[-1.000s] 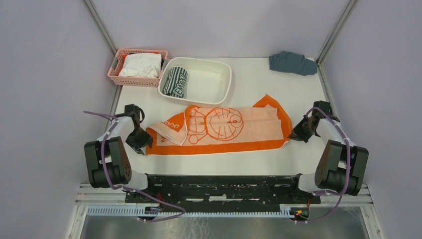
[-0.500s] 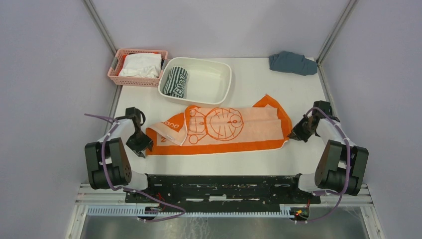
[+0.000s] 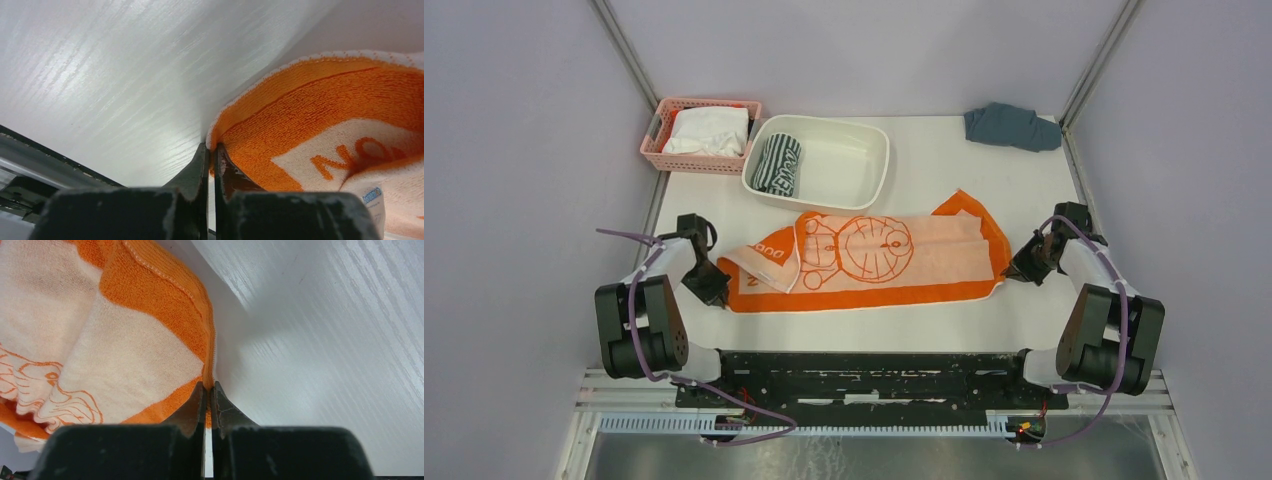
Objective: Roll the towels
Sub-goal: Flatten out the towel at the center of the board.
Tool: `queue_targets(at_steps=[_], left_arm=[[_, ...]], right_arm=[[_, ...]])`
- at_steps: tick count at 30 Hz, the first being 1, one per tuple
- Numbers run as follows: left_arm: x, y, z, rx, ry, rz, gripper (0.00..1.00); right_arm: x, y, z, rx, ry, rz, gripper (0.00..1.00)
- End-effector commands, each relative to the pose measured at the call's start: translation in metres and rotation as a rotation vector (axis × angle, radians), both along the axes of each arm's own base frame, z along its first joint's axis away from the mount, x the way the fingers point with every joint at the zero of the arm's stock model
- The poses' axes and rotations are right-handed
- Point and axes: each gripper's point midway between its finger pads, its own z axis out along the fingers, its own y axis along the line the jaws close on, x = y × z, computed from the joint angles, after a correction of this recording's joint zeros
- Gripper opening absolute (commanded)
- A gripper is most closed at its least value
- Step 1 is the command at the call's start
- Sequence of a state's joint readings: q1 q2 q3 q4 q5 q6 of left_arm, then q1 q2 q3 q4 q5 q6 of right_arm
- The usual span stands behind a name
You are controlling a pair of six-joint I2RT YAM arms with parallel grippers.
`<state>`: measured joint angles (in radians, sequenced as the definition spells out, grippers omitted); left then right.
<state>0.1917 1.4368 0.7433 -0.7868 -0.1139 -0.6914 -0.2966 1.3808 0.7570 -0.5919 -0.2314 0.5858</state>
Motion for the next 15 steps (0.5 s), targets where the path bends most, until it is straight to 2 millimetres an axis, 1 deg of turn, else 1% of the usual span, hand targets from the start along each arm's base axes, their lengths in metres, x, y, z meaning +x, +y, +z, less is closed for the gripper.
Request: queue_targets(at_steps=[1,4,8,10,11,13,15], left_arm=[[0.021,0.017,0.032,0.092,-0.086,0.017,0.03],[0.049,0.029,0.079,0.147,-0.209,0.017,0.03],[0.084,0.042,0.155,0.216,-0.398,0.024,0.03],[0.096,0.048,0.193,0.251,-0.492,0.039,0.03],[0.101,0.05,0.212,0.267,-0.541,0.046,0.03],[0.107,0.052,0.247,0.289,-0.633,0.056,0.03],[0.109,0.054,0.28,0.312,-0.718,0.062,0.03]], right_arm=[[0.011,-0.007,0.023,-0.041,-0.069,0.003,0.0],[0.016,-0.007,0.039,-0.033,-0.101,-0.02,0.0],[0.024,-0.002,0.074,-0.003,-0.168,-0.045,0.0],[0.025,-0.007,0.097,-0.037,-0.2,-0.057,0.0],[0.024,-0.01,0.113,-0.061,-0.221,-0.063,0.0],[0.022,-0.016,0.149,-0.116,-0.27,-0.069,0.0],[0.016,-0.018,0.178,-0.143,-0.304,-0.073,0.0]])
